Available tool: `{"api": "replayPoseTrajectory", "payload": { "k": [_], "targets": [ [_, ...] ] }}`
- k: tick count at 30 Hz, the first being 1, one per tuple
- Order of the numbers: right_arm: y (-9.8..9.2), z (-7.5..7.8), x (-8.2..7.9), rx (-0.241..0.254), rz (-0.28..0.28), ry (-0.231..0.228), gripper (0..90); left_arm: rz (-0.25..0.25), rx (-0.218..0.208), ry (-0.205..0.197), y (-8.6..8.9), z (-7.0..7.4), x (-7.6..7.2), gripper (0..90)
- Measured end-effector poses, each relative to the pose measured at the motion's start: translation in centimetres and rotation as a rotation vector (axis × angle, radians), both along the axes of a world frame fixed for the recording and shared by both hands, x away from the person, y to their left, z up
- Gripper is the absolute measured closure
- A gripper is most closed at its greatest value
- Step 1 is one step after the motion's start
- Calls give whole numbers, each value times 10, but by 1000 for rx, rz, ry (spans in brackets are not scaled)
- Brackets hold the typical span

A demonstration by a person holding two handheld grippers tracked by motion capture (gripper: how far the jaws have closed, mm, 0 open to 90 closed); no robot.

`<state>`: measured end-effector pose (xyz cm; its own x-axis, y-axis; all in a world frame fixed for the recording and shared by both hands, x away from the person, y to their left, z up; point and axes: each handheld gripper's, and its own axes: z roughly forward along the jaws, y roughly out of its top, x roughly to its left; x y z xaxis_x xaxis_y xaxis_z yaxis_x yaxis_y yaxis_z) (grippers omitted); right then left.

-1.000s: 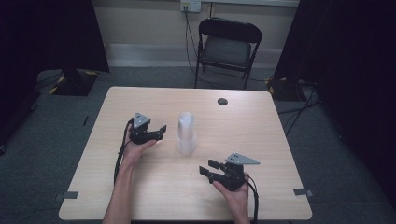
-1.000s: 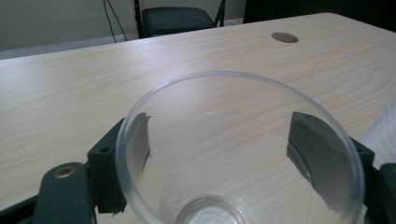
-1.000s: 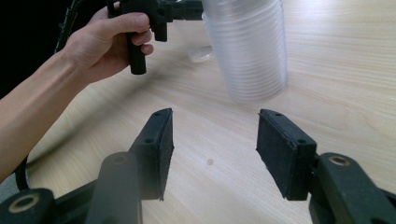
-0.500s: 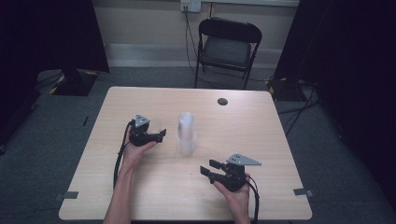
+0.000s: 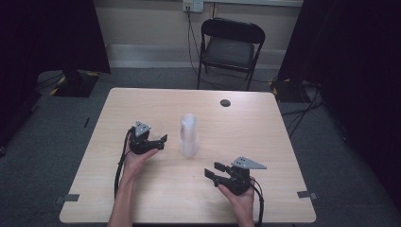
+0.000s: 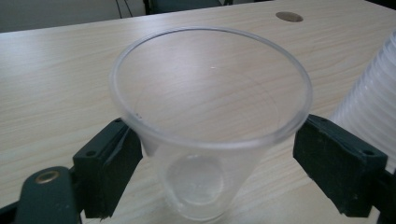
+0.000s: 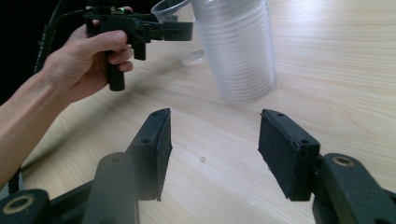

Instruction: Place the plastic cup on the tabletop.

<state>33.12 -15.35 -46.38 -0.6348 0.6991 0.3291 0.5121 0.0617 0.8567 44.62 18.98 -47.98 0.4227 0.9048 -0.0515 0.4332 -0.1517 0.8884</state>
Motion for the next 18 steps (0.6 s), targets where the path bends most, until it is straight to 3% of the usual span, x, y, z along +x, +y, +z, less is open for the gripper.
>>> {"api": "replayPoseTrajectory", "payload": {
  "k": [8,11,15,18],
  "targets": [
    [-3,0,0,-20,-19,-10,411,37,-7,43,12,7,-15,157],
    [-5,-1,-1,-18,-24,-11,408,41,-1,14,16,10,-26,155],
    [-5,-1,-1,-19,-25,-11,408,43,-30,40,23,13,-33,156],
    [-5,-1,-2,-22,-25,-14,407,42,-76,24,25,16,-42,156]
  ]
}}
